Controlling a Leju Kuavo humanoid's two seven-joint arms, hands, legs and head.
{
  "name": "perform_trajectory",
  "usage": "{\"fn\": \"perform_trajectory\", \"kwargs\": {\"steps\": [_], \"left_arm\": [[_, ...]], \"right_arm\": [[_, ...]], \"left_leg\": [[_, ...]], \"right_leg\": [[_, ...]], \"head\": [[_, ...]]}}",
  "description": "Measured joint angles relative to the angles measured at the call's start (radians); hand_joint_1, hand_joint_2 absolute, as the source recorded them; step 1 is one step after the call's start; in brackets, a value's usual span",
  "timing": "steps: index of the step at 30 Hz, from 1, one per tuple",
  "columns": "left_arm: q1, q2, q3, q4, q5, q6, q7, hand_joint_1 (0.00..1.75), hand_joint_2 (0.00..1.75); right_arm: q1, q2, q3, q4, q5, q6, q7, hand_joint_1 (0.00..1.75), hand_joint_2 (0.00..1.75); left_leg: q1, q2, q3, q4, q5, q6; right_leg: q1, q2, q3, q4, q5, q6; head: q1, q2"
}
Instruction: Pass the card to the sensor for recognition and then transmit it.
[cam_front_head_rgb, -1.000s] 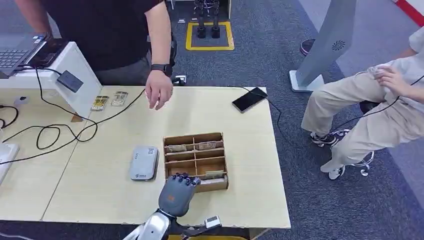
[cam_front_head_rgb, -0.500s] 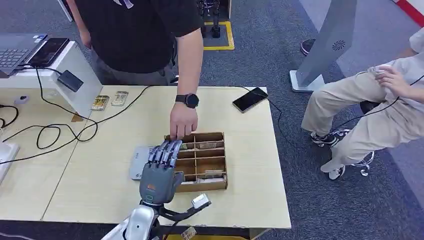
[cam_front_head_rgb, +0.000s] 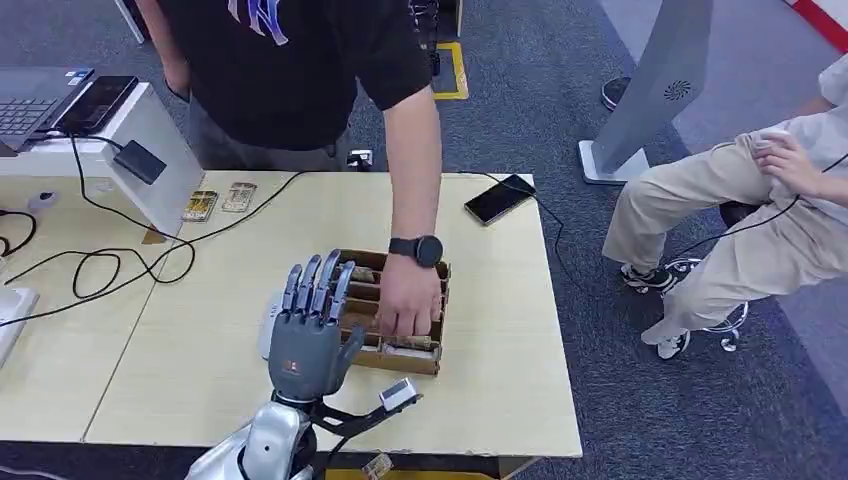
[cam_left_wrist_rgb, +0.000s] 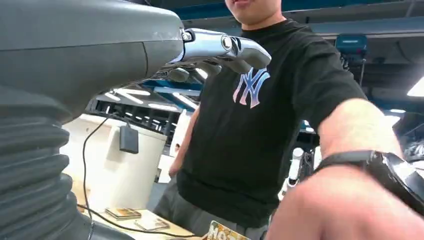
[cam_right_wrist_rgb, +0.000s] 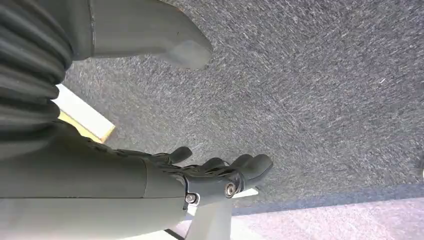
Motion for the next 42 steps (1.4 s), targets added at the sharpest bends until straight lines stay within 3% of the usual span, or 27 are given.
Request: {"fn": "perform_trajectory", "kwargs": {"steps": [7, 10, 12, 13, 21, 30, 42], "left_arm": [[0.005, 0.005, -0.027, -0.002, 0.0, 0.0, 0.0, 0.0, 1.75], [0.055, -0.013, -0.019, -0.019, 0.0, 0.0, -0.129, 0.0, 1.75], [0.109, -0.047, 0.024, -0.04, 0.0, 0.0, -0.288, 0.0, 1.75], [0.128, -0.061, 0.041, -0.045, 0.0, 0.0, -0.328, 0.0, 1.75], [0.223, -0.136, 0.212, -0.055, 0.0, 0.0, -0.486, 0.0, 1.75], [0.274, -0.199, 0.335, -0.054, 0.001, 0.0, -0.59, 0.0, 1.75], [0.298, -0.236, 0.402, -0.054, 0.002, 0.0, -0.621, 0.0, 1.75]], "right_arm": [[0.0, 0.0, 0.0, 0.0, 0.001, 0.0, 0.0, 0.0, 1.75], [0.001, 0.0, 0.0, 0.0, -0.005, 0.0, 0.0, 0.0, 1.75], [0.001, 0.0, 0.0, 0.0, -0.005, 0.0, 0.0, 0.0, 1.75], [0.001, 0.0, 0.0, 0.0, -0.004, 0.0, 0.0, 0.0, 1.75], [0.001, 0.0, 0.0, -0.002, 0.006, 0.0, 0.001, 0.0, 1.75], [0.001, 0.0, 0.0, -0.002, 0.026, 0.0, 0.0, 0.0, 1.75], [0.001, 0.0, 0.0, -0.004, 0.035, 0.0, 0.002, 0.0, 1.75]], "left_leg": [[0.0, 0.0, 0.0, 0.0, 0.0, 0.0], [0.0, 0.0, 0.0, 0.0, 0.0, 0.0], [0.0, 0.0, -0.001, 0.0, 0.0, 0.0], [0.0, 0.0, -0.001, 0.0, 0.0, 0.0], [0.0, 0.0, -0.001, 0.0, 0.0, 0.0], [0.0, 0.0, -0.001, 0.0, 0.0, 0.0], [0.0, 0.0, -0.001, 0.0, 0.0, 0.0]], "right_leg": [[0.0, 0.0, 0.0, 0.0, 0.0, 0.0], [0.0, 0.0, 0.0, 0.0, 0.0, 0.0], [0.0, 0.001, -0.001, 0.0, 0.0, 0.0], [0.0, 0.001, -0.001, 0.0, 0.0, 0.0], [0.0, 0.0, -0.001, 0.0, 0.0, 0.0], [0.0, 0.0, -0.001, 0.0, 0.0, 0.0], [0.0, 0.0, -0.001, 0.0, 0.0, 0.0]], "head": [[0.0, 0.0], [0.0, 0.0], [0.0, 0.0], [0.0, 0.0], [0.0, 0.0], [0.0, 0.0], [0.0, 0.0]]}}
